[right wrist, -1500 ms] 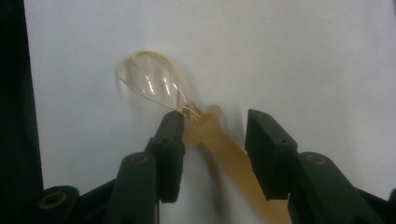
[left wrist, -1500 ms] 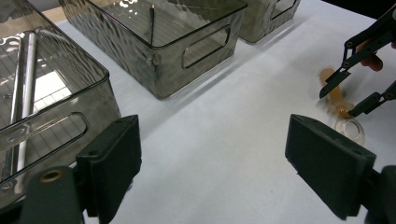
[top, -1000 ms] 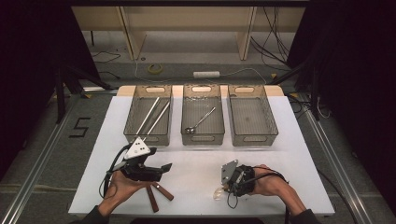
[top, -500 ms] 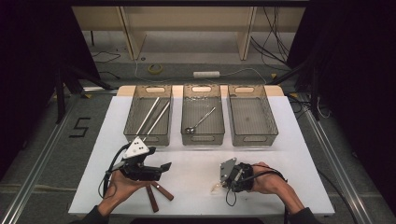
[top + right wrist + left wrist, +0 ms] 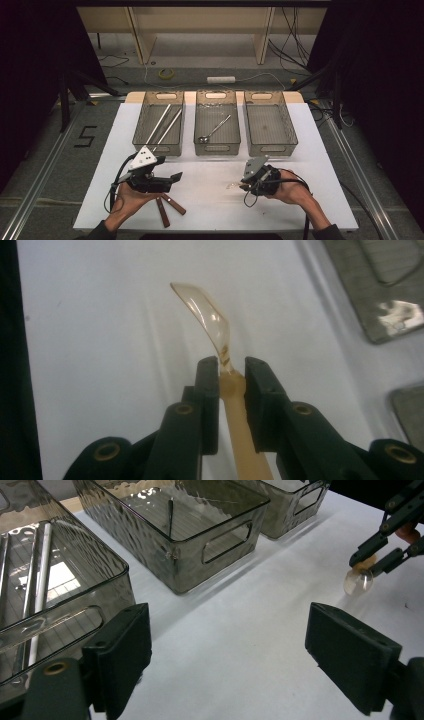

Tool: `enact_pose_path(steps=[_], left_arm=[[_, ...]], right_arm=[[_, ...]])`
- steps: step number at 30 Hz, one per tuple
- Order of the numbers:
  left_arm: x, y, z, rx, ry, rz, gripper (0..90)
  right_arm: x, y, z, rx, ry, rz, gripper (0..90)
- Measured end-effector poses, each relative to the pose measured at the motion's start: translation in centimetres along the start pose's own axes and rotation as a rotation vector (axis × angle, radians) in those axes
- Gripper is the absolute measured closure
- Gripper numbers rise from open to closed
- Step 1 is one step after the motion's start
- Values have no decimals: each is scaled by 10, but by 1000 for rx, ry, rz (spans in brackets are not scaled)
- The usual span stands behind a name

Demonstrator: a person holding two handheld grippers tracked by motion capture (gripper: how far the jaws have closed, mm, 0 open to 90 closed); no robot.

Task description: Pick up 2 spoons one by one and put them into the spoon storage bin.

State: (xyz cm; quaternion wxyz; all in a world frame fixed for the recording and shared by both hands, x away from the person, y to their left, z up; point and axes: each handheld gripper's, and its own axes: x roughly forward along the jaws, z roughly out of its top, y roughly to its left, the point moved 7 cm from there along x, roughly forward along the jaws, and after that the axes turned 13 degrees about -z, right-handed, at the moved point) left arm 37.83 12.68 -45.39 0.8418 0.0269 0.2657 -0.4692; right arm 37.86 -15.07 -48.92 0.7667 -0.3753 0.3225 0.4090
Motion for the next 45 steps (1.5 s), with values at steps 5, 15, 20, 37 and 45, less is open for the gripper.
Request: enact_pose_path(steps=[5,15,20,37,45], left_arm=[[-1,0,0,1,-9,0,179],[-5,1,1,-5,-35,2,162],[-6,0,0,-1,-47,-3,157],[-13,-1,2,2,-97,17,156],[-15,-1,2,2,-108,20,156]], right_arm=[[-9,-16,4,103,-49,-28,781],[-30,-53,22,291,-154,-80,780],[-37,-67,28,356,-192,-84,779],[-47,-116,42,498,-224,-150,778],[-43,-135,44,540,-218,-173,778]])
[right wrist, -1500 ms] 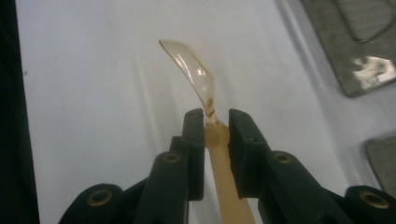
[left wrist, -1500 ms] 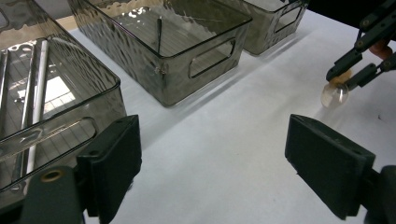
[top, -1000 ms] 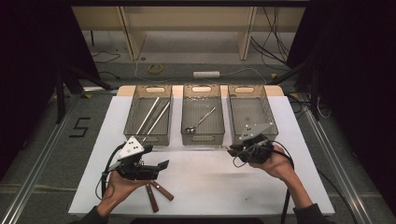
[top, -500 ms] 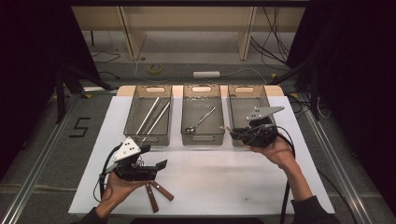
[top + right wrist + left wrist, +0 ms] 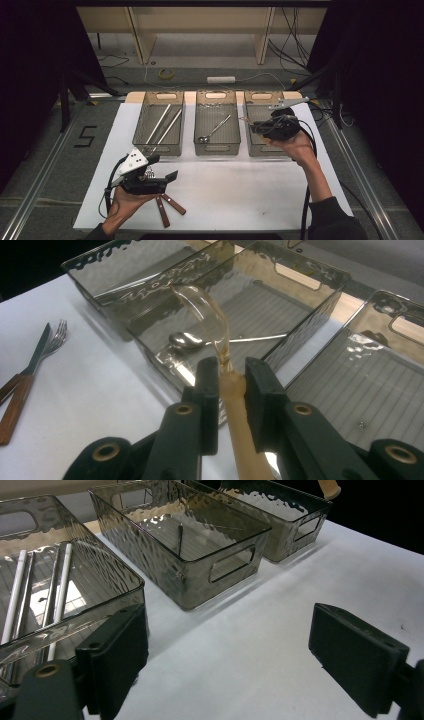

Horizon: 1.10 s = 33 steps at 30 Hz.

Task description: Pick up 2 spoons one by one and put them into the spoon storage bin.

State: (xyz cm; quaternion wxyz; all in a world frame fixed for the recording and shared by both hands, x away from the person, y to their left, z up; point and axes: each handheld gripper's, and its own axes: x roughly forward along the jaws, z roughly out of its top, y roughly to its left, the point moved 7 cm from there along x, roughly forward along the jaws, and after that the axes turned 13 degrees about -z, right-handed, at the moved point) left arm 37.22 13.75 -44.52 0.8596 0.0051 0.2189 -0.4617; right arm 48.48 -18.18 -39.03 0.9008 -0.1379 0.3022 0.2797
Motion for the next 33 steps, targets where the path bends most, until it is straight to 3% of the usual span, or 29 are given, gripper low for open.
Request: enact_pose_path(steps=[12,22,33], left_arm=[[0,0,0,5,-3,4,156],[-1,-1,1,7,-9,2,156],[0,-1,0,11,-7,0,156]], right_arm=[[22,7,19,18,2,3,778],[47,21,37,36,-3,19,777],[75,34,43,54,21,28,776]])
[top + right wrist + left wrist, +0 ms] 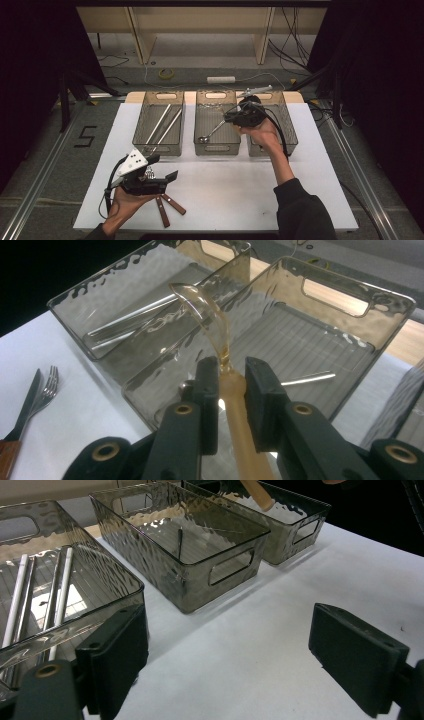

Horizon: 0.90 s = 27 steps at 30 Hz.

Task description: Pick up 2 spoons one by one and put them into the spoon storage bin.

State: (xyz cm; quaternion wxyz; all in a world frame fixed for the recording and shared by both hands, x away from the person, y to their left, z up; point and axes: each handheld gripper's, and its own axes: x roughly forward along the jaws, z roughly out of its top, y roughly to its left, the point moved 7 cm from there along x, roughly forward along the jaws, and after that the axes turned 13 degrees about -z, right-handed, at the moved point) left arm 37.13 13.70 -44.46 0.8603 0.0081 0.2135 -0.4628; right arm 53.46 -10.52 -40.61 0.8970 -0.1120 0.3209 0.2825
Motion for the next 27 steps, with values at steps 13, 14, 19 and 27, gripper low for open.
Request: enact_pose_path(steps=[13,14,19,27], left_arm=[[2,-1,-1,1,2,-2,156],[2,-1,-1,2,4,-2,156],[2,-1,-1,5,9,-4,156],[2,-2,-2,3,12,-5,156]], right_arm=[[24,6,-7,24,38,-1,774],[26,7,-7,24,39,0,773],[34,10,-10,28,55,-5,768],[39,12,-15,32,97,-9,581]])
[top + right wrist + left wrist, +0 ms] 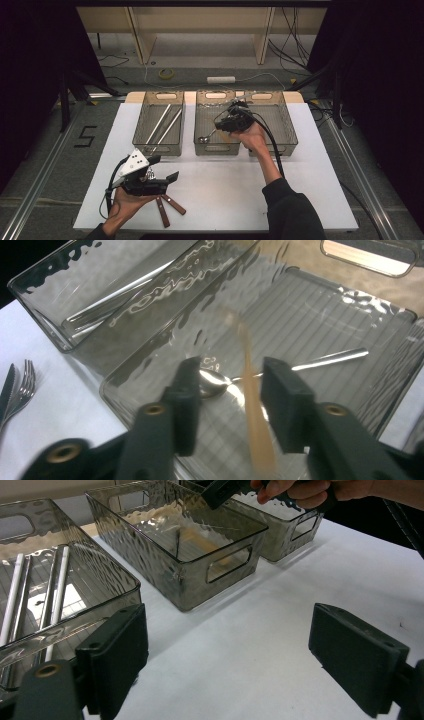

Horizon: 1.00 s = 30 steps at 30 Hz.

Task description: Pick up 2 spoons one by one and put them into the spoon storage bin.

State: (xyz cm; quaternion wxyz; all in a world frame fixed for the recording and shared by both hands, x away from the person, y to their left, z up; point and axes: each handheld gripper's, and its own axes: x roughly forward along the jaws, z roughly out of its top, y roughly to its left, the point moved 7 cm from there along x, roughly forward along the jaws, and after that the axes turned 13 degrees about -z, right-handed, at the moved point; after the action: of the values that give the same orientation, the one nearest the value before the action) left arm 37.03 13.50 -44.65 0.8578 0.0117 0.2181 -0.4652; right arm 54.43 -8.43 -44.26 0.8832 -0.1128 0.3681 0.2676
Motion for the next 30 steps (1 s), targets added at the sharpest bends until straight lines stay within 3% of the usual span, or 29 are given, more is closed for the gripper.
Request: enact_pose_path(steps=[5,12,22,30], left_arm=[[0,0,0,1,3,0,156],[1,0,-1,-3,15,3,156],[4,1,-3,-20,40,-1,156],[7,1,-7,-55,70,-13,156]], right_arm=[[-9,-4,-3,19,-13,-1,519],[-33,-10,-19,8,-45,-12,428],[-81,-6,-58,1,-121,30,360],[-102,3,-96,0,-152,48,339]])
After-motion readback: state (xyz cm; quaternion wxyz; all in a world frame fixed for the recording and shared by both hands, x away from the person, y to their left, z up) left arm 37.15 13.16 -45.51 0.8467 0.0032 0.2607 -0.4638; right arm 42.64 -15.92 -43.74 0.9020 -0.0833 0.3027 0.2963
